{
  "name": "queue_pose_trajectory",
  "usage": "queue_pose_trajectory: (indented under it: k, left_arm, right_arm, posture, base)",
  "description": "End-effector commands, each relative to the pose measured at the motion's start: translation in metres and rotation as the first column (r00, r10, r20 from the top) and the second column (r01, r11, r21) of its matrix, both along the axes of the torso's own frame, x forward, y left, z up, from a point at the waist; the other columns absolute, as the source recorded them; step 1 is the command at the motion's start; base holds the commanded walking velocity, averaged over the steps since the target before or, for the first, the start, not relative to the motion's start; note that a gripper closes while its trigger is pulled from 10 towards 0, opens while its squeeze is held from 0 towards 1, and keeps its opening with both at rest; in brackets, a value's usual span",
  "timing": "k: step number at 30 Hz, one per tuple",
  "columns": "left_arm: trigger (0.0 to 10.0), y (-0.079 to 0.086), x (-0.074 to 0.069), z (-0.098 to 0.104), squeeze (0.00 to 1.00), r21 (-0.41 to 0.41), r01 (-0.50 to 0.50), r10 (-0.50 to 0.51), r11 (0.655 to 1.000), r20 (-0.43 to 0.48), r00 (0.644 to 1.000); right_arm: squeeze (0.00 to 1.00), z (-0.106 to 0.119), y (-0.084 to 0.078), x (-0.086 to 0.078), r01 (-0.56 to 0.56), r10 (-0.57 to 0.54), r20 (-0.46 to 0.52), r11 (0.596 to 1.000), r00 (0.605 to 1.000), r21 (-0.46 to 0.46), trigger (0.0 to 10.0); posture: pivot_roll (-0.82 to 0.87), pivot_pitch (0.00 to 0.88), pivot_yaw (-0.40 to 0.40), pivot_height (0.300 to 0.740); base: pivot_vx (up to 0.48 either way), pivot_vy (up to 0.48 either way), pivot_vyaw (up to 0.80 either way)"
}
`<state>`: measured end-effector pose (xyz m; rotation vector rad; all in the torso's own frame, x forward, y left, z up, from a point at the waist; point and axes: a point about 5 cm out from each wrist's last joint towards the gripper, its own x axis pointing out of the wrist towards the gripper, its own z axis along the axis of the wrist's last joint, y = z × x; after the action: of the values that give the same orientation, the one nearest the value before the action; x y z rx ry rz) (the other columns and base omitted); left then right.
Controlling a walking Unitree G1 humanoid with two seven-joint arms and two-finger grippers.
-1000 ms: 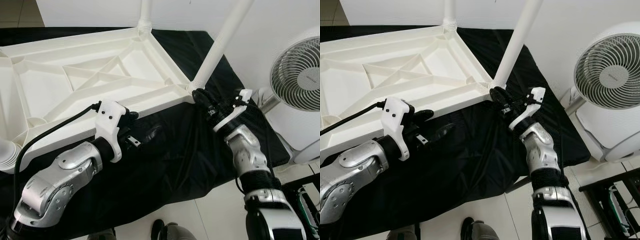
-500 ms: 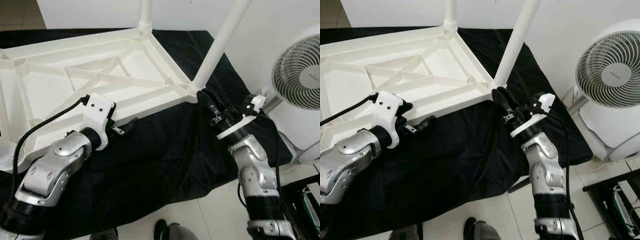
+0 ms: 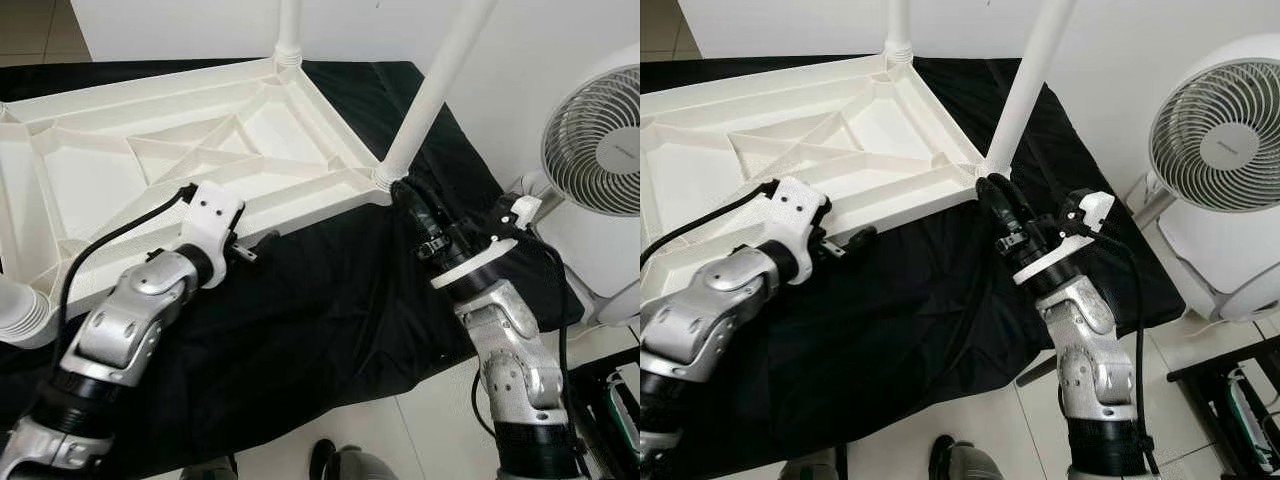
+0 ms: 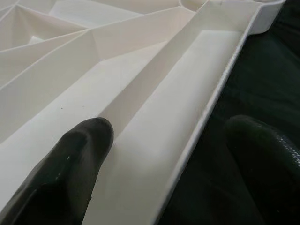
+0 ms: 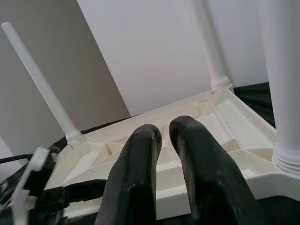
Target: Building children table
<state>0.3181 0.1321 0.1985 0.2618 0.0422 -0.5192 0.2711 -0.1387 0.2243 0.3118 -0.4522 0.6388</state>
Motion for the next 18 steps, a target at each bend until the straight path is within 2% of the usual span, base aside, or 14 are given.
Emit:
queue_pose_trajectory:
  k: [1,2,5,13,18]
  left_arm:
    - [10.0,-0.001,0.001,-0.005,0.0,0.019,-0.021,0.021,1.0,-0.011,1.0]
    - [10.0,-0.006,0.002,-0.004,0.0,-0.007,-0.024,0.024,1.0,-0.022,0.999]
    - [10.0,-0.01,0.003,-0.006,0.0,-0.015,-0.026,0.025,1.0,-0.039,0.999]
    - [10.0,-0.012,0.004,-0.01,0.0,-0.008,-0.044,0.044,0.999,-0.056,0.997]
    - [10.0,-0.007,0.009,-0.016,0.0,0.003,-0.112,0.112,0.994,-0.089,0.99]
  right_arm:
    - [0.0,-0.001,-0.001,-0.002,0.002,-0.002,-0.011,1.0,1.0,0.007,10.0]
    - [0.0,-0.001,0.0,-0.004,0.005,-0.004,-0.019,1.0,1.0,0.011,10.0]
    - [0.0,0.0,0.0,-0.005,0.014,-0.013,-0.027,1.0,1.0,0.014,10.0]
    - [0.0,0.0,0.0,-0.006,0.019,-0.019,-0.04,1.0,0.999,0.016,10.0]
    - [0.0,-0.001,0.002,-0.007,0.019,-0.018,-0.052,1.0,0.998,0.022,10.0]
  posture:
    - [0.14,0.18,-0.079,0.74]
    - [0.13,0.186,-0.074,0.74]
    - [0.13,0.186,-0.074,0.74]
    - [0.13,0.19,-0.075,0.74]
    - [0.14,0.193,-0.077,0.74]
  base:
    - [0.0,0.0,0.0]
    - [0.0,0.0,0.0]
    - [0.0,0.0,0.0]
    - [0.0,0.0,0.0]
    - [0.0,0.0,0.0]
